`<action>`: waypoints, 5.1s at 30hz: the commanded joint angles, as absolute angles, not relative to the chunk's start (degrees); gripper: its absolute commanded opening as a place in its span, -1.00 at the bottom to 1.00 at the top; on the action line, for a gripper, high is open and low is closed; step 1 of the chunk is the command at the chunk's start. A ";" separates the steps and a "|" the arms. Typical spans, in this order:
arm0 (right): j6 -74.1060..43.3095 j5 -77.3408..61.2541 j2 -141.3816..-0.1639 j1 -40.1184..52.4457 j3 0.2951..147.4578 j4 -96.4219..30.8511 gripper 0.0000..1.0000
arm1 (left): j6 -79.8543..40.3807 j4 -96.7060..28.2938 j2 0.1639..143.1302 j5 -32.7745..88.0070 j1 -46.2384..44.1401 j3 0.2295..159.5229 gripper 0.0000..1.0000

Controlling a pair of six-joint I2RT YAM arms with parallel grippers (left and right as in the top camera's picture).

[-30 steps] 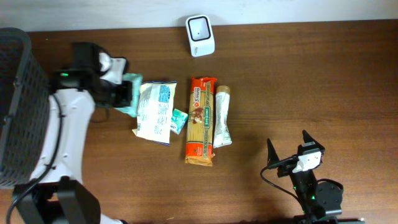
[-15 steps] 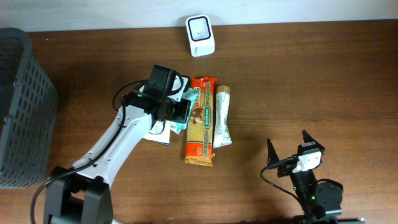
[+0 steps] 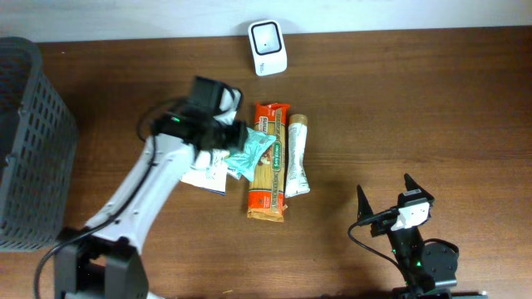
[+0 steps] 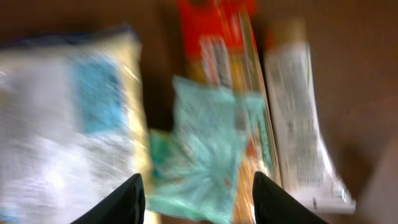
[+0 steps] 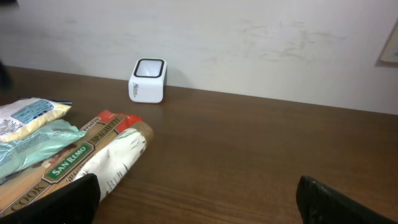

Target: Scan the item barcode

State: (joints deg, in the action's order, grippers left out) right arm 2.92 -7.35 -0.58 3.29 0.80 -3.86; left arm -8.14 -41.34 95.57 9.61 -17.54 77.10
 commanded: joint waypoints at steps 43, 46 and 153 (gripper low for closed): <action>2.35 -7.03 -0.21 2.96 0.32 -3.88 0.97 | -2.96 -54.33 114.41 -20.16 52.75 98.35 0.59; 2.35 -7.03 -0.21 2.98 0.32 -3.88 0.97 | -2.98 -54.98 117.38 -20.82 53.06 98.35 0.41; 2.35 -7.03 -0.21 2.98 0.32 -3.88 0.97 | 21.28 -55.79 81.54 13.37 23.62 87.22 0.98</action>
